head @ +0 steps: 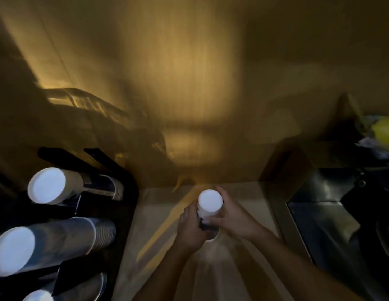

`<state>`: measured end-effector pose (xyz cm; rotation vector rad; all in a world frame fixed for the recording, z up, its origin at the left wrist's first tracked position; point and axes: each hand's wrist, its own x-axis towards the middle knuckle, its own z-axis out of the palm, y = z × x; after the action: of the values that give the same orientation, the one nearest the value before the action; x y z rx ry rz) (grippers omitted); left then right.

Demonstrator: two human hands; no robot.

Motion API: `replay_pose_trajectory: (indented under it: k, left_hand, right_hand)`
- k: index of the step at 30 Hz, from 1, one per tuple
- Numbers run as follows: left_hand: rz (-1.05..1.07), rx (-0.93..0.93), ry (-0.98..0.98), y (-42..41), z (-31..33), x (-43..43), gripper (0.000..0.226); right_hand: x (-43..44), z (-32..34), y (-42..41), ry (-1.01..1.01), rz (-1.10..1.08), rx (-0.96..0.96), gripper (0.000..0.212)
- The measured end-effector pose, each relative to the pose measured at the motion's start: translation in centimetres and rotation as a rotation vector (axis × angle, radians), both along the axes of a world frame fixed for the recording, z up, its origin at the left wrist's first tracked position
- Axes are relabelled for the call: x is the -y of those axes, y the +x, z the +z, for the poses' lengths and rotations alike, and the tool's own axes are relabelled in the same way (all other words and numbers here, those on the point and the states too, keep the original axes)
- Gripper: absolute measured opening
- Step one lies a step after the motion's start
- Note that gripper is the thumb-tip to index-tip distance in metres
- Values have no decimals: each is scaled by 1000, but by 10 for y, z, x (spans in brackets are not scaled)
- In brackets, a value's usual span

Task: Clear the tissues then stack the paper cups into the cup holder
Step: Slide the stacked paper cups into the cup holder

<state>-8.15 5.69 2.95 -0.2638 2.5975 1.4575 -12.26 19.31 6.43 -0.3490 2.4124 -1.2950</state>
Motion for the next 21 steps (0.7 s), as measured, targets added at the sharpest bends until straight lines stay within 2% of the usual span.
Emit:
replay_pose_trajectory:
  k: [4,7,10,13,16,21]
  left_hand:
    - [100,38,157,-2,-13,-1,95]
    - [72,54,294,1,-23,4,86]
    - [44,40,296,9,-25,8,76]
    - [63,-10,304,17,-20,11,77]
    - [120,-81,324,25,-4,16,78]
    - [190,-192,365,45,31,26,86]
  right_hand:
    - [6,-11,1,-55,-64,46,69]
    - [9,-10,3,4,-71,12,68]
    - [11,-4,7,118,-50,-69,69]
    - [12,9,11,159,-19,-139,67]
    - [17,29,15,123,-2,-185,71]
    - [30,67,21,-12,-15,-270,65]
